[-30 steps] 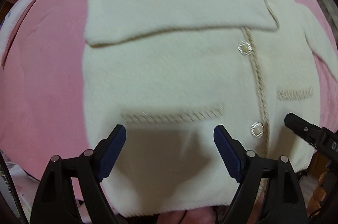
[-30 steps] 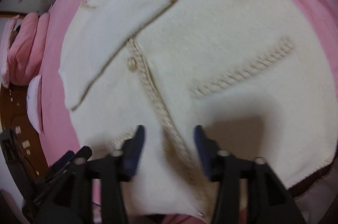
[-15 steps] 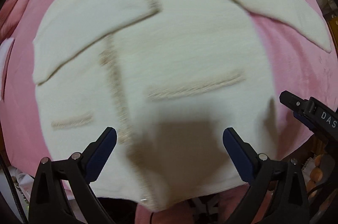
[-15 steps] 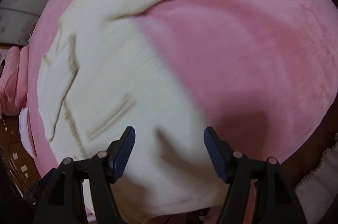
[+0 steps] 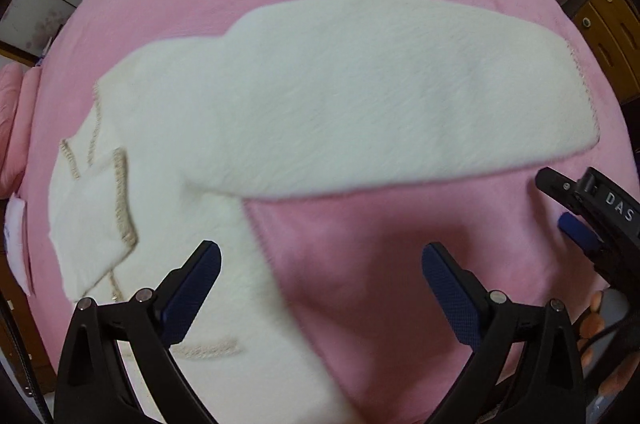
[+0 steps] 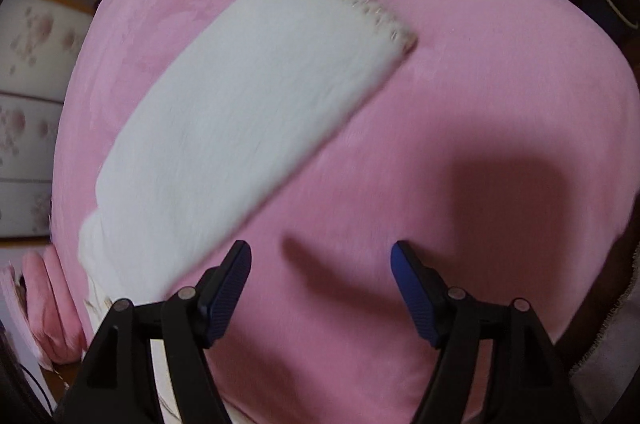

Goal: Fold large clothes
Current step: 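Grasp the other sleeve's braided cuff with the right tool, then fold that sleeve across the body with the right tool and release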

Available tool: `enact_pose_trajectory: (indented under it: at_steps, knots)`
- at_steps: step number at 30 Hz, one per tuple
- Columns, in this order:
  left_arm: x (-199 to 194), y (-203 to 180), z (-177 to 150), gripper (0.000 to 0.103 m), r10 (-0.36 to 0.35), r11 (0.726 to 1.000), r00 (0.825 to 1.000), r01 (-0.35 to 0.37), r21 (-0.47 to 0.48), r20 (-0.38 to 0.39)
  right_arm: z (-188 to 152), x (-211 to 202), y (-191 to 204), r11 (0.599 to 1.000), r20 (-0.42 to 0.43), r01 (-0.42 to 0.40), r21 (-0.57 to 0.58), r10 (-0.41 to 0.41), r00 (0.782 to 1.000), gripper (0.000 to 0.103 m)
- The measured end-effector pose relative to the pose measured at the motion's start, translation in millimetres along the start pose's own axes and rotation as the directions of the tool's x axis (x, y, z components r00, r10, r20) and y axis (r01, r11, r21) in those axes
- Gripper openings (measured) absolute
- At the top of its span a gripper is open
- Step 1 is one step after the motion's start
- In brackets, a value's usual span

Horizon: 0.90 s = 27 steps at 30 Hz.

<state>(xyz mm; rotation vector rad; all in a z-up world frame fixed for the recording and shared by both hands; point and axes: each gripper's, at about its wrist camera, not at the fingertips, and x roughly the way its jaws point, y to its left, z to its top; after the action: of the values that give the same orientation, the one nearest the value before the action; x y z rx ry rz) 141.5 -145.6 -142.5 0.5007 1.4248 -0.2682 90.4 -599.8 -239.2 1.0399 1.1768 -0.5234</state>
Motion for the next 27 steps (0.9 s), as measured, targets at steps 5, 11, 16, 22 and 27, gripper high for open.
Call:
enact_pose_trajectory:
  at_steps: [5,11,16,22,27]
  knots:
    - [29,-52,49,0.100,-0.120,0.991,0.993,0.121,-0.057,0.022,39,14,-19,0.996,-0.001,-0.082,0.027,0.082,0.997,0.072]
    - [34,-79,55,0.100,-0.208,0.970,0.977,0.211,-0.124,0.039,49,23,-22,0.986,0.062,-0.143,0.085,0.138,0.989,0.074]
    - [57,-69,49,0.100,-0.208,0.970,0.978,0.210,-0.123,0.028,57,19,-19,0.981,0.161,-0.164,0.102,0.146,0.976,0.058]
    - [45,-67,34,0.100,-0.136,0.980,0.990,0.141,-0.141,0.048,56,17,-13,0.990,0.224,-0.122,0.072,0.103,0.969,0.015]
    - [35,-28,26,0.100,-0.104,0.961,0.992,0.120,-0.250,0.077,43,-7,0,0.991,0.309,-0.134,-0.024,0.134,0.942,0.008]
